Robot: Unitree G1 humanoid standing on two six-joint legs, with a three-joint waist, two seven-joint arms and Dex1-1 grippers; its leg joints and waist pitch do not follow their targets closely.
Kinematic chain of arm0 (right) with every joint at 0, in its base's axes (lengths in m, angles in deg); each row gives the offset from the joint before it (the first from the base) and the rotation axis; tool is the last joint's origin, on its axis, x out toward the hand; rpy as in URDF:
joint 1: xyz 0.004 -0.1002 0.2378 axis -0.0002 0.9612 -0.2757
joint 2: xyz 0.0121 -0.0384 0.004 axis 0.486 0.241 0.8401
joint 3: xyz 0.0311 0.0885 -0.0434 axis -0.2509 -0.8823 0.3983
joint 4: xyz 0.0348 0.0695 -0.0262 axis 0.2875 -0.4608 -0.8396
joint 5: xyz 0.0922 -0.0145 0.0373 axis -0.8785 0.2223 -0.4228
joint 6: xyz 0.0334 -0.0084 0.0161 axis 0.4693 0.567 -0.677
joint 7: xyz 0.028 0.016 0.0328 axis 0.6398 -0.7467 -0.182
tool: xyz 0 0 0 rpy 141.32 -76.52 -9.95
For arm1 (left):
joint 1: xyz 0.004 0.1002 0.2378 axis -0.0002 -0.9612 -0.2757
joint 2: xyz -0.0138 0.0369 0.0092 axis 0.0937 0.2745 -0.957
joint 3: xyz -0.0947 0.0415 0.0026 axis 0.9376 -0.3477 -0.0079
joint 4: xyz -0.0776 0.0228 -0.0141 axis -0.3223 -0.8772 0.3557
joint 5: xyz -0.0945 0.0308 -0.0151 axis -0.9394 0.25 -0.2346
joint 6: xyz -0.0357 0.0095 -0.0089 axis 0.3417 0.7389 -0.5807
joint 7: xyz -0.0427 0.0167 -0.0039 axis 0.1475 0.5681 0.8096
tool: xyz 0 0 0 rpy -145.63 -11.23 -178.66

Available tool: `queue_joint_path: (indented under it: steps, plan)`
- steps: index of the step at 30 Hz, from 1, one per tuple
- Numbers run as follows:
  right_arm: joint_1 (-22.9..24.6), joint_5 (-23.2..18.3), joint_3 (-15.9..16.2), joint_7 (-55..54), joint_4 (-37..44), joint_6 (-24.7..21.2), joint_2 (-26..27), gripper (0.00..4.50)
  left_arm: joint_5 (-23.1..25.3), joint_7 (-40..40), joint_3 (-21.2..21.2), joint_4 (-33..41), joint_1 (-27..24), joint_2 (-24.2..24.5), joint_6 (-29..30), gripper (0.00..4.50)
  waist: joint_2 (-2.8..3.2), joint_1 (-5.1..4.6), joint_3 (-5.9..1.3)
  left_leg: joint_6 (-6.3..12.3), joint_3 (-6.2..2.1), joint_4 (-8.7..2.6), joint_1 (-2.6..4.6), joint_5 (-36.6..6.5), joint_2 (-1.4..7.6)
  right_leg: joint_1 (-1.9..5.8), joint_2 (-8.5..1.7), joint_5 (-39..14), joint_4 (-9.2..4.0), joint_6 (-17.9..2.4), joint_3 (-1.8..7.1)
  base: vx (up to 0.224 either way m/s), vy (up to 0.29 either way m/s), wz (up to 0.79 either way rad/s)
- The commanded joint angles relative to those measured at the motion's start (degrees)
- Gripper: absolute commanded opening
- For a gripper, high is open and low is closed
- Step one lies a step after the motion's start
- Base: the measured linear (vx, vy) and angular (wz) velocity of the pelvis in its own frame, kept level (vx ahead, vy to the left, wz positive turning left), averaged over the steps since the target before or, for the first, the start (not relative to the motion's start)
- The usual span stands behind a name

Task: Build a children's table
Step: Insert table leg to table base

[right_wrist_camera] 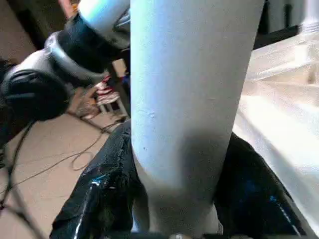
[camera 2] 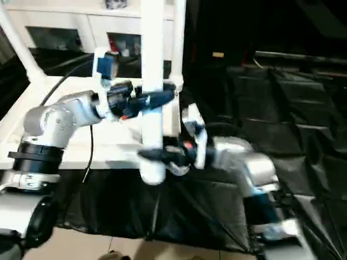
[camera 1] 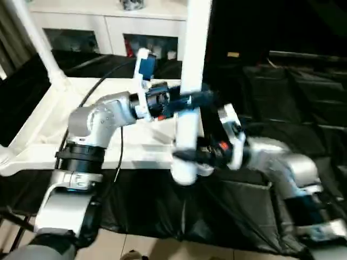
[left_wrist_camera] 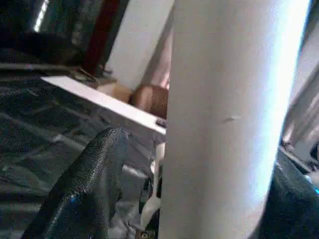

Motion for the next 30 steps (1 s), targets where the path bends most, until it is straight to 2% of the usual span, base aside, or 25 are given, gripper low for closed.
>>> queue_joint_path:
  steps: [1, 3, 5, 8, 11, 13, 14, 15, 18, 19, 20, 21, 22, 23, 25, 30]
  plan:
    - [-0.22, -0.67, -0.04, 0.89, 1.74, -0.07, -0.23, 1.87, 0.69, 0.03, -0.72, 0.34, 0.73, 0.15, 0.28, 3.3, 0.14, 0.19, -4.37, 2.33, -0.85, -3.15, 0.56, -5.87, 1.77, 3.77, -4.36, -5.25, -4.42, -13.22, 2.8, 0.0, 0.0, 0.0]
    - [-0.52, -0.79, -0.58, 0.74, 1.31, 0.21, -0.33, 1.87, 0.42, -0.55, 0.1, -0.71, 1.18, -0.32, 0.09, 3.04, 0.43, 0.18, -4.43, 2.23, -0.92, -3.1, 0.46, -5.07, 1.72, 3.77, -4.29, -4.5, -4.3, -13.37, 2.74, 0.0, 0.0, 0.0]
    - [-0.67, -0.96, -1.02, 0.56, 1.33, 0.32, -0.38, 1.87, -0.08, -1.24, 0.81, -1.04, 1.44, -0.67, 0.4, 3.0, 0.32, 0.15, -4.49, 2.28, -0.94, -3.11, 0.46, -4.83, 1.73, 3.84, -4.26, -3.75, -4.27, -13.48, 2.7, 0.0, 0.0, 0.0]
    - [-0.8, -0.9, -1.31, -0.09, 2.02, 0.36, -0.69, 1.87, -0.5, -2.85, 1.62, -1.31, 1.82, -0.97, 1.36, 2.55, 0.22, 0.17, -4.59, 2.71, -0.93, -3.05, 0.4, -4.15, 1.69, 3.89, -4.17, -1.45, -4.04, -14.11, 2.65, 0.0, 0.0, 0.0]
    - [-1.47, 0.63, -1.75, -3.31, 1.83, 1.0, -0.28, 1.87, -1.08, -6.76, 3.9, -2.95, 2.81, -1.72, 1.09, 2.41, 0.19, 0.1, -4.63, 2.7, -0.97, -3.02, 0.43, -3.79, 1.64, 3.88, -4.22, -1.26, -4.03, -14.01, 2.66, 0.0, 0.0, 0.0]
    - [-1.64, 0.35, -1.92, -3.62, 1.79, 0.41, -0.16, 2.43, -1.1, -7.56, 4.33, -3.21, 2.99, -1.86, 0.83, 2.15, 0.07, 0.12, -4.57, 2.62, -0.97, -3.04, 0.48, -4.18, 1.62, 3.92, -4.27, -2.25, -4.11, -13.91, 2.66, 0.0, 0.0, 0.0]
    - [-2.78, 0.27, -4.18, -7.81, 0.49, -0.1, 1.17, 2.57, -1.2, -10.79, 6.08, -3.12, 3.25, -2.52, 0.35, 2.13, -0.23, 0.01, -4.48, 2.72, -0.9, -3.09, 0.44, -4.19, 1.66, 3.89, -4.26, -2.52, -4.2, -13.79, 2.74, 0.0, 0.0, 0.0]
    - [-3.14, 0.51, -4.79, -9.04, 0.13, 0.1, 1.43, 2.67, -1.14, -12.66, 6.99, -3.26, 3.46, -2.85, 0.17, 1.95, -0.08, -0.1, -4.58, 2.52, -0.98, -2.99, 0.31, -3.97, 1.59, 3.96, -4.27, -2.0, -4.0, -13.93, 2.65, 0.0, 0.0, 0.0]
    - [-4.24, 1.65, -6.45, -13.1, -0.98, -0.4, 1.42, 2.9, -0.38, -18.16, 8.82, -4.84, 4.74, -3.4, -0.32, 1.87, -0.32, -0.09, -4.57, 2.37, -0.96, -2.99, 0.47, -3.46, 1.48, 3.92, -4.15, -2.7, -4.12, -13.03, 2.72, 0.0, 0.0, 0.0]
    - [-4.35, 1.64, -6.62, -13.3, -1.07, -0.46, 1.41, 2.97, -0.32, -18.74, 9.0, -5.02, 4.88, -3.45, -0.39, 1.87, -0.23, -0.06, -4.57, 2.42, -0.96, -3.03, 0.48, -3.28, 1.53, 3.91, -4.17, -2.55, -4.08, -12.96, 2.74, 0.0, 0.0, 0.0]
    - [-5.21, 1.61, -8.43, -16.04, -2.08, -0.4, 1.68, 2.97, -0.03, -21.08, 9.7, -5.75, 5.68, -3.62, -0.58, 1.87, -0.61, -0.1, -4.57, 2.64, -0.88, -3.01, 0.42, -3.07, 1.49, 3.94, -4.13, -2.14, -4.12, -12.84, 2.75, 0.0, 0.0, 0.0]
    - [-5.76, 1.26, -9.26, -16.9, -2.83, -0.57, 1.74, 2.99, 0.02, -21.87, 9.97, -5.95, 5.94, -3.73, -0.56, 1.86, -0.31, -0.05, -4.73, 2.61, -0.95, -2.96, 0.48, -2.37, 1.53, 3.87, -4.16, -0.94, -3.85, -13.13, 2.73, 0.0, 0.0, 0.0]
    - [-5.86, 1.17, -9.44, -17.08, -2.97, -0.64, 1.74, 2.99, 0.02, -22.01, 10.01, -5.94, 5.98, -3.76, -0.53, 1.86, -0.33, -0.06, -4.7, 2.78, -0.92, -2.94, 0.44, -2.43, 1.48, 3.86, -4.13, -0.56, -3.89, -13.32, 2.73, 0.0, 0.0, 0.0]
    - [-6.23, 1.02, -9.9, -17.51, -3.46, -0.79, 1.61, 2.99, 0.1, -22.32, 10.02, -5.87, 6.05, -3.84, -0.48, 1.85, -0.93, -0.16, -4.67, 2.99, -0.82, -2.99, 0.42, -2.39, 1.48, 3.93, -4.11, -0.28, -3.92, -13.36, 2.77, 0.0, 0.0, 0.0]
    - [-6.93, 2.15, -9.66, -17.47, -4.17, -0.83, 0.22, 2.99, 0.58, -22.93, 9.44, -5.4, 5.76, -4.23, -0.37, 1.85, -0.85, -0.02, -4.68, 3.59, -0.83, -2.9, 0.36, -1.58, 1.51, 3.96, -4.23, 0.32, -3.72, -13.4, 2.76, 0.0, 0.0, 0.0]
    - [-7.05, 2.51, -8.88, -17.59, -3.16, -2.01, -0.21, 2.99, 0.78, -24.13, 9.07, -4.51, 5.38, -4.74, -0.25, 1.85, -1.08, 0.06, -4.67, 4.42, -0.79, -2.81, 0.24, -0.66, 1.49, 4.01, -4.31, 1.03, -3.62, -13.42, 2.78, 0.0, 0.0, 0.0]
